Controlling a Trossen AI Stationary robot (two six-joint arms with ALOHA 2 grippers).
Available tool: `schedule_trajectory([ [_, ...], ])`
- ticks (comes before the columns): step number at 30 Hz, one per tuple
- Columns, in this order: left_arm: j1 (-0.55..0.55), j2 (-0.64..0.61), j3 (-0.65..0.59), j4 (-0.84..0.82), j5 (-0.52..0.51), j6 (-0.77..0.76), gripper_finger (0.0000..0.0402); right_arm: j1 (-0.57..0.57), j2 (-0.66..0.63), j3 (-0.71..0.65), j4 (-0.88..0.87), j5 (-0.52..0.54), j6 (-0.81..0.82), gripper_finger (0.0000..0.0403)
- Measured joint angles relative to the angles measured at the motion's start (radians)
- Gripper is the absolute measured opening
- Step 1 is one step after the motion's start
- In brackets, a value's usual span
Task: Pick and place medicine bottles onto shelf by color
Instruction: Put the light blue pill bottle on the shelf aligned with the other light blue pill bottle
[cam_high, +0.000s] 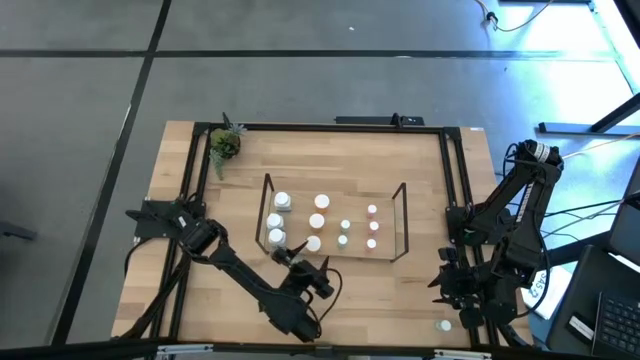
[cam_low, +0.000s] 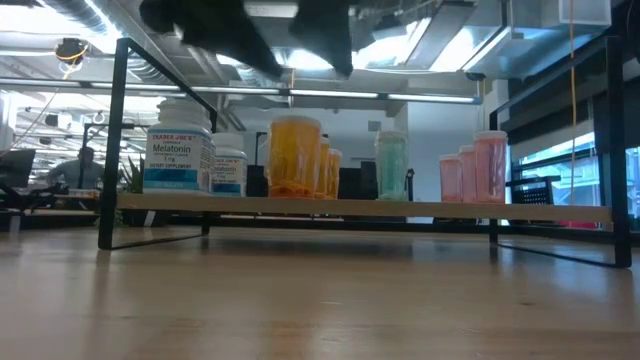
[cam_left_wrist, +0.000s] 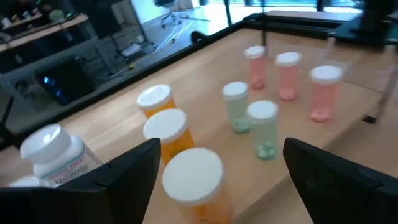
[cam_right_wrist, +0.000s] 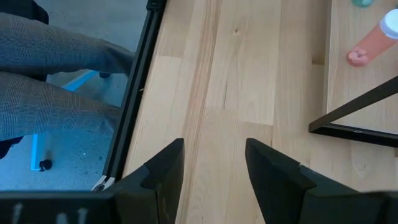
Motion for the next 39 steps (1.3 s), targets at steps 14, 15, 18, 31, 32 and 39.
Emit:
schedule_trajectory([
  [14,-0.088,0.000,0.269,0.121,0.101,0.584,0.0330,0.000,0.000,0.000,0.000,0.000,0.000,0.0172],
  [15,-0.093,0.000,0.273,0.151,0.120,0.628,0.0330,0.000,0.000,0.000,0.000,0.000,0.000,0.0172],
  [18,-0.105,0.000,0.274,0.240,0.185,0.741,0.0333,0.000,0.000,0.000,0.000,0.000,0.000,0.0172],
  [31,-0.130,0.000,0.274,0.354,0.260,0.801,0.0334,0.000,0.000,0.000,0.005,0.000,0.004,0.0172],
  [32,-0.130,0.000,0.274,0.354,0.260,0.801,0.0334,0.000,0.000,0.000,0.005,0.000,0.004,0.0172],
  [39,-0.123,0.000,0.274,0.354,0.259,0.801,0.0329,-0.002,0.000,0.000,0.026,-0.027,0.031,0.0172],
])
